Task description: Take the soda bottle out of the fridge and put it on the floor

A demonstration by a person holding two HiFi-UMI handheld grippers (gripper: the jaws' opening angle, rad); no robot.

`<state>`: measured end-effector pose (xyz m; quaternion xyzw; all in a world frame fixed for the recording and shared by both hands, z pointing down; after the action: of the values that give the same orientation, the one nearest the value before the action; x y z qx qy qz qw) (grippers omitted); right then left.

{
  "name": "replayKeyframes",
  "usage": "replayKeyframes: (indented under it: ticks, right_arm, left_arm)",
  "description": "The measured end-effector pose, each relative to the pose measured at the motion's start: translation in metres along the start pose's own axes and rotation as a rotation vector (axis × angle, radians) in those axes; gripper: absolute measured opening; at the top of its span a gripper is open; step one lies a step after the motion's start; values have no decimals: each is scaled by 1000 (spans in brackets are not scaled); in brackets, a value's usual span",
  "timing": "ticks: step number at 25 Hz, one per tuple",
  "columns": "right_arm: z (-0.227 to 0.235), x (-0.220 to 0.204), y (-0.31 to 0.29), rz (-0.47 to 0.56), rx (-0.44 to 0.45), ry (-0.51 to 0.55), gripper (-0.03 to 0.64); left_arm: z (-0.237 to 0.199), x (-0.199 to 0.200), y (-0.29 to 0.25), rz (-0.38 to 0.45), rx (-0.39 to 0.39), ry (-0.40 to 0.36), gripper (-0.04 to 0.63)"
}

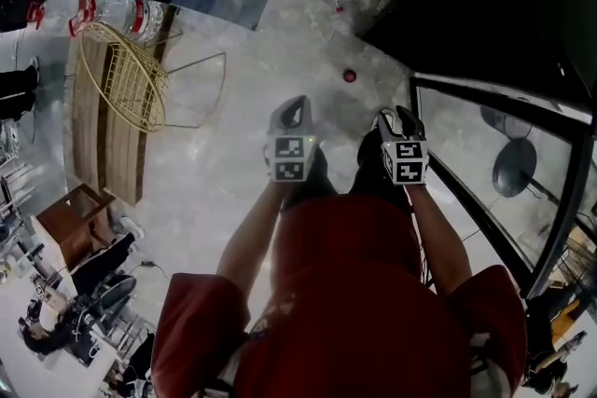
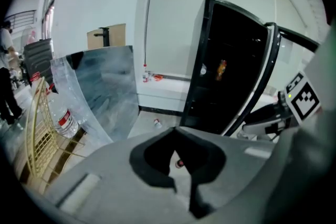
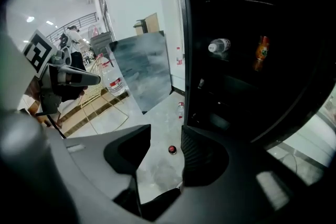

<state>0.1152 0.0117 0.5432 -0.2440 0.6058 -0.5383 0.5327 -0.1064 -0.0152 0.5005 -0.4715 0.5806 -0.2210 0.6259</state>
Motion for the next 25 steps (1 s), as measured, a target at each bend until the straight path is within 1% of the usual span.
replayKeyframes:
  ticks: [3,6,10,14,19,23,25]
  right_arm:
    - [5,9,19,55,6,-17,179]
    - [7,14,28,120,14,-23,179]
    - [5,32,63,172,21,-34,179]
    - [-1,50,101,214,25,-44,179]
    - [0,80,140,290,28,-20,179]
    - [-2,101,179,362,10,-23,179]
    - [-1,110,197,411,18,-40,179]
  left_arm:
    - [8,15,11,29,-3,-11,0]
    - [14,20,15,50,-3,-24,0]
    - [21,36,41,79,-9,-17,0]
    - [24,47,68,86,-11,-22,0]
    - [23,63,90,85,7,-11,0]
    - [23,81,117,126,4,-6,0]
    - [25,91,128,148,5,-11,0]
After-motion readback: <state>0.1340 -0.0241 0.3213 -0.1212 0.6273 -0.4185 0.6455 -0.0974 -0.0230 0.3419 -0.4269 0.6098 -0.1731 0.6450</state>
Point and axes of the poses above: the fingertips, and each gripper's own axes: y backward along the fingers, z to its right, x out of its top, the point moved 4 cm from there along y, backward along the fingers, and after that the axes turned 15 degrees about -z, right-handed, at the moved point
